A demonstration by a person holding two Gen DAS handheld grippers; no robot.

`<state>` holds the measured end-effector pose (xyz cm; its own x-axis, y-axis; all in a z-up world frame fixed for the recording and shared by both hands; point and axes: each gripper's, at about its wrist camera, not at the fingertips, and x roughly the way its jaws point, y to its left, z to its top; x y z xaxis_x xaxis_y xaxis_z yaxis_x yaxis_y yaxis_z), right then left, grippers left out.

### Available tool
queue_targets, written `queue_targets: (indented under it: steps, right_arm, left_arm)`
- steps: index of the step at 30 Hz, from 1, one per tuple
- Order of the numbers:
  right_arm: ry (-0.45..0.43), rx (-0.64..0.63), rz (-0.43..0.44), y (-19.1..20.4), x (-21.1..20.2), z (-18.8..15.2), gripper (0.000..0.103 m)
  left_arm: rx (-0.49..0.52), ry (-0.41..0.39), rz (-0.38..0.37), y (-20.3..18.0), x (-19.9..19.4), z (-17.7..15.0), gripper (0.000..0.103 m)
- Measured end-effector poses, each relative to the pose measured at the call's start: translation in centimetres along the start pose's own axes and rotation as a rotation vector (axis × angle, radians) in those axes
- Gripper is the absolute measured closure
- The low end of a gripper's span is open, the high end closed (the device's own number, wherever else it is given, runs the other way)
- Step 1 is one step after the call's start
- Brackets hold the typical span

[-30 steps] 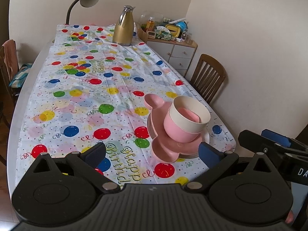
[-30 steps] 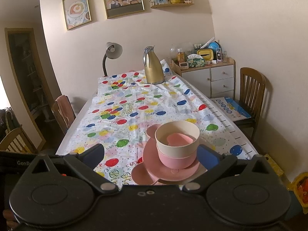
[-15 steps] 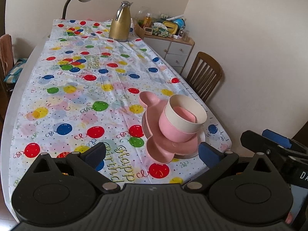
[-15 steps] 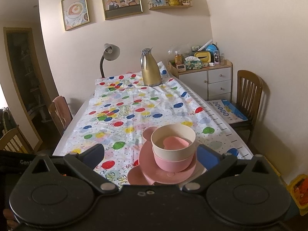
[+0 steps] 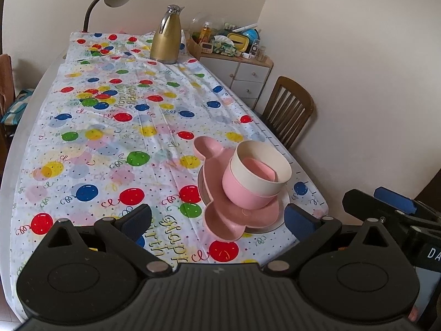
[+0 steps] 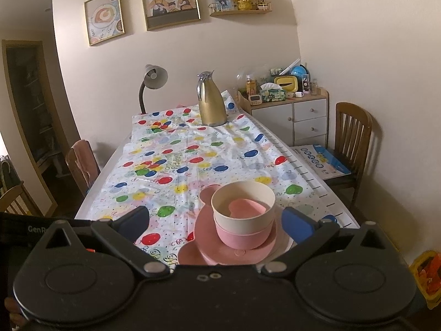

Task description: Organize plates and bowls

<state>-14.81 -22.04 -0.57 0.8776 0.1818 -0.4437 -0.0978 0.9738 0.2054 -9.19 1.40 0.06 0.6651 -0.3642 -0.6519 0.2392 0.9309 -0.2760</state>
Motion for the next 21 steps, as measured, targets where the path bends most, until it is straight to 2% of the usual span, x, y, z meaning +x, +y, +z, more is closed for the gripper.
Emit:
queue_targets:
  steps: [21]
  right_arm:
    - [0.005,0.002,0.001,0.12,0.28,-0.04,0.0]
  left_arm:
    - [0.005,-0.004,0.014,0.56,0.26,0.22,0.0]
